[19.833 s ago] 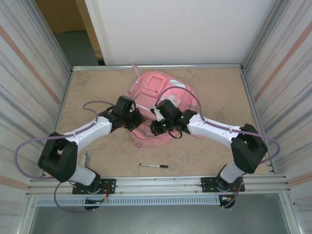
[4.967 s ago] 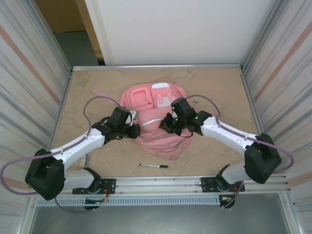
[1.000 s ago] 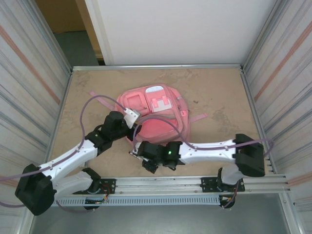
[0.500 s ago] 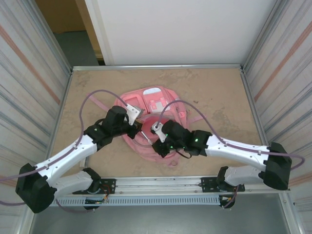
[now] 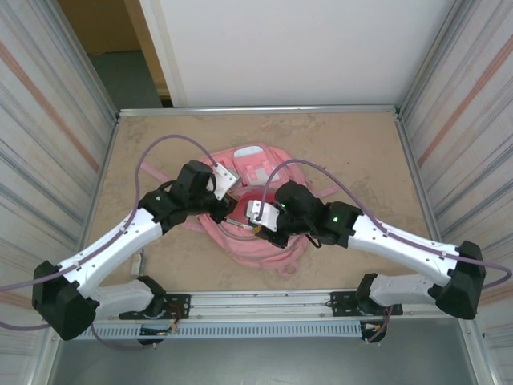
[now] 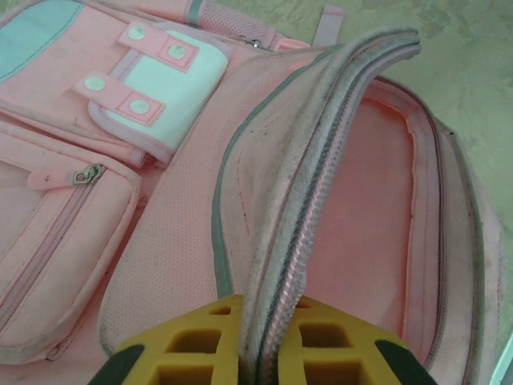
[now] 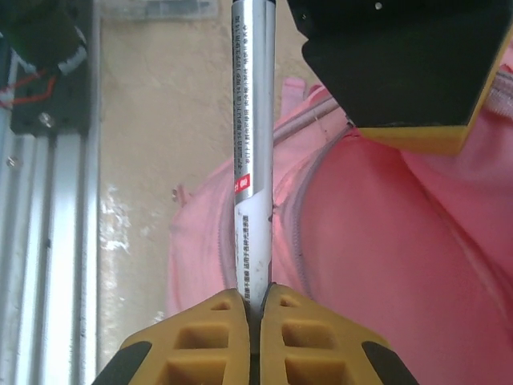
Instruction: Pack the student bag
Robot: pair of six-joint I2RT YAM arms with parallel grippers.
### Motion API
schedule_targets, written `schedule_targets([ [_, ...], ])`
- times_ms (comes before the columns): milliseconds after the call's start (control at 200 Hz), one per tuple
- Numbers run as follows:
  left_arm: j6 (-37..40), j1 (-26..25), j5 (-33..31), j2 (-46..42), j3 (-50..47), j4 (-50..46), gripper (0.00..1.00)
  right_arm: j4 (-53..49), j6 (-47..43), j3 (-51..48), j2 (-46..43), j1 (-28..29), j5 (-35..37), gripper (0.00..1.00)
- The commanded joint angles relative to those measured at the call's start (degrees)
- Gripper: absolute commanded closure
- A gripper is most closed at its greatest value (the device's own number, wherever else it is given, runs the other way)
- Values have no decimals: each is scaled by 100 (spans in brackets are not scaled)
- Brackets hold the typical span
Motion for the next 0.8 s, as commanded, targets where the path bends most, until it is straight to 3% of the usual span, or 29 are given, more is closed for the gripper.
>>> schedule_targets([
  [0,-161,16,411,-263,166,401,100,-387,-1019,436,197,8,184,100],
  [431,-167,79,451,130,63,626,100,-1115,-1966,534,431,-176,633,100],
  [616,112,129,809,286,160,622,100,-531,-2318,438,696,-380,1099,100],
  [797,415,173,746,127,35,622,100,222,-2704,360,1183,-890,1061,98],
])
